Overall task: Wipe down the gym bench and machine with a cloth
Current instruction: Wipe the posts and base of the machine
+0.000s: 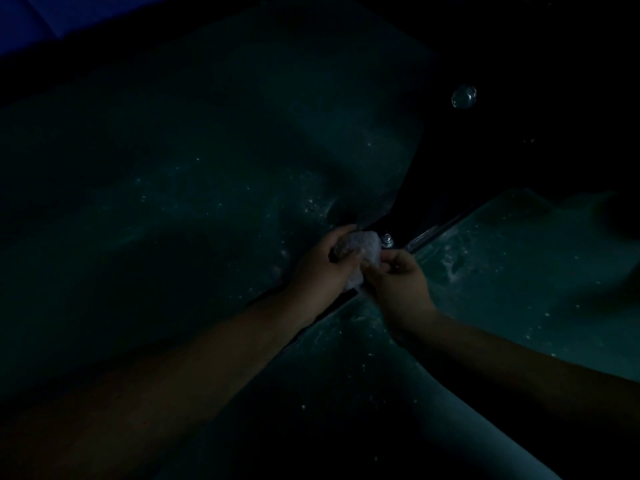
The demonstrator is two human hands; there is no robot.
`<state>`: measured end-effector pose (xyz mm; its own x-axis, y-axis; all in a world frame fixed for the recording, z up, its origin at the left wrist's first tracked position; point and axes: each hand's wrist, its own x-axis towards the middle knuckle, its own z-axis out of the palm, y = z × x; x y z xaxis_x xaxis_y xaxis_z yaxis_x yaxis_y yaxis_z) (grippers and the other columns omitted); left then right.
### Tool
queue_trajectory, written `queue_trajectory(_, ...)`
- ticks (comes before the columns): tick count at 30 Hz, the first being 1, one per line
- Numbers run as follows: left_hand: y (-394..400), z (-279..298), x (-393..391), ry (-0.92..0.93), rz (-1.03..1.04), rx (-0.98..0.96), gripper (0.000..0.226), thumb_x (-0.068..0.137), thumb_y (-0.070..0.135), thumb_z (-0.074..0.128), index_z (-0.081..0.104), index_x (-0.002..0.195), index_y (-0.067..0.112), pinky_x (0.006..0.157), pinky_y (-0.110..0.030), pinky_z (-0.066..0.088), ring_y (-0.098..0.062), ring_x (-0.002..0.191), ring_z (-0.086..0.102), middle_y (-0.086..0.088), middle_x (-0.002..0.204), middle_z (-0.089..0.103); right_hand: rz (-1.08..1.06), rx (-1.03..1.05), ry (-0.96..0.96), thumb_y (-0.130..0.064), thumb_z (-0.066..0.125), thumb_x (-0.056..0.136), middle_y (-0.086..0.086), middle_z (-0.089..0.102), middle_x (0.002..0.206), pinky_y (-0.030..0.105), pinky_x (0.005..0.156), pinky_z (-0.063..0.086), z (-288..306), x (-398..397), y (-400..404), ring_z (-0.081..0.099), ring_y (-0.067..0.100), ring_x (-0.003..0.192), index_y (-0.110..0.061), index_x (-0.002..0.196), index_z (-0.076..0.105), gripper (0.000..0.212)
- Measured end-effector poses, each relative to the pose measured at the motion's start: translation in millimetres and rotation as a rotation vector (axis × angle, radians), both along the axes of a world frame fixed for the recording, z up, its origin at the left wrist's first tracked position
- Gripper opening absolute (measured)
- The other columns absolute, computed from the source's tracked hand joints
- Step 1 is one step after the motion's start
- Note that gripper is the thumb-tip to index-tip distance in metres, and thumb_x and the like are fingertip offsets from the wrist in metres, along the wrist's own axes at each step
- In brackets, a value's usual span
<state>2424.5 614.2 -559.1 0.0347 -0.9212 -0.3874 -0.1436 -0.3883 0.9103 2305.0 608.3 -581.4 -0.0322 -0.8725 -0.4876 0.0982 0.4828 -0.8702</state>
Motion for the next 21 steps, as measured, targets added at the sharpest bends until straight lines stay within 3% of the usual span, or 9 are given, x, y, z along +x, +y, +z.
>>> queue_trajectory(3, -9.3, -9.2, 1.1, 0.009, 0.143, -0.008, 0.059, 0.088, 0.017, 0.066, 0.038, 0.139, 0.028, 0.096, -0.047, 0.049, -0.026, 0.122, 0.050, -0.005, 0.143, 0.040, 0.017, -0.020, -0.022, -0.005, 0.064, 0.088, 0.012, 0.065, 0.081, 0.026, 0.056, 0.054, 4.0, 3.8, -9.1, 0.063, 0.017, 0.068, -0.008, 0.085, 0.056, 0.009)
queue_trajectory(5, -21.3, -11.5, 5.7, -0.093, 0.261, -0.044, 0.062, 0.083, 0.017, 0.072, 0.040, 0.136, 0.014, 0.089, -0.036, 0.051, -0.023, 0.112, 0.055, -0.008, 0.133, 0.050, 0.017, -0.032, 0.023, -0.005, 0.063, 0.088, 0.006, 0.063, 0.072, 0.024, 0.058, 0.054, 3.4, -2.4, -14.7, 0.060, 0.013, 0.063, -0.009, 0.079, 0.057, 0.012)
queue_trajectory(7, -37.9, -8.6, 10.7, -0.250, 0.289, -0.086, 0.055, 0.081, 0.016, 0.074, 0.049, 0.128, 0.006, 0.078, -0.025, 0.047, -0.016, 0.099, 0.055, 0.000, 0.115, 0.055, -0.056, -0.045, 0.139, -0.006, 0.067, 0.086, 0.004, 0.059, 0.069, 0.032, 0.062, 0.052, -6.5, -15.9, -19.5, 0.057, 0.015, 0.062, -0.011, 0.078, 0.056, 0.014)
queue_trajectory(9, -53.4, -6.1, 10.5, -0.291, 0.168, -0.107, 0.047, 0.084, 0.015, 0.071, 0.053, 0.127, 0.007, 0.082, -0.028, 0.046, -0.017, 0.101, 0.055, -0.001, 0.113, 0.057, -0.120, -0.024, 0.316, -0.014, 0.072, 0.082, 0.002, 0.061, 0.078, 0.039, 0.069, 0.054, -17.3, -33.0, -22.2, 0.062, 0.023, 0.072, -0.016, 0.090, 0.053, 0.022)
queue_trajectory(11, -65.1, -8.2, 3.5, -0.270, 0.050, -0.111, 0.044, 0.087, 0.009, 0.067, 0.053, 0.129, 0.007, 0.091, -0.036, 0.048, -0.026, 0.112, 0.056, -0.011, 0.124, 0.058, -0.116, -0.015, 0.424, -0.021, 0.075, 0.081, 0.007, 0.062, 0.098, 0.034, 0.064, 0.051, -23.0, -47.7, -22.8, 0.064, 0.029, 0.085, -0.018, 0.108, 0.048, 0.039)
queue_trajectory(13, -71.5, -11.2, -8.3, -0.294, -0.038, -0.131, 0.047, 0.086, 0.005, 0.065, 0.052, 0.132, 0.010, 0.095, -0.036, 0.047, -0.028, 0.116, 0.054, -0.013, 0.129, 0.056, -0.077, -0.077, 0.488, -0.026, 0.076, 0.079, 0.010, 0.055, 0.116, 0.023, 0.061, 0.044, -23.8, -57.7, -25.7, 0.060, 0.024, 0.092, -0.018, 0.127, 0.042, 0.059)
queue_trajectory(15, -75.9, -14.2, -17.3, -0.366, -0.108, -0.168, 0.045, 0.087, 0.007, 0.065, 0.052, 0.130, 0.010, 0.091, -0.034, 0.045, -0.029, 0.116, 0.053, -0.013, 0.130, 0.054, -0.033, -0.147, 0.536, -0.028, 0.077, 0.078, 0.010, 0.048, 0.126, 0.023, 0.066, 0.043, -25.9, -63.3, -33.0, 0.056, 0.018, 0.092, -0.022, 0.136, 0.039, 0.070)
queue_trajectory(19, -91.3, -7.9, -3.8, -0.534, -0.309, -0.239, 0.016, 0.085, 0.004, 0.061, 0.065, 0.099, -0.002, 0.075, -0.032, 0.045, -0.025, 0.090, 0.057, -0.015, 0.100, 0.057, 0.026, -0.185, 0.550, -0.034, 0.079, 0.075, 0.009, 0.044, 0.134, 0.036, 0.081, 0.052, -31.4, -66.2, -45.9, 0.056, 0.010, 0.084, -0.027, 0.140, 0.039, 0.077)
queue_trajectory(21, -101.2, -2.6, 17.4, -0.531, -0.373, -0.162, 0.026, 0.079, 0.014, 0.054, 0.066, 0.077, -0.009, 0.069, -0.035, 0.044, -0.029, 0.077, 0.057, -0.022, 0.082, 0.059, 0.020, -0.167, 0.540, -0.035, 0.080, 0.073, 0.009, 0.044, 0.135, 0.043, 0.089, 0.053, -33.3, -67.1, -49.4, 0.058, 0.018, 0.096, -0.028, 0.140, 0.039, 0.079)
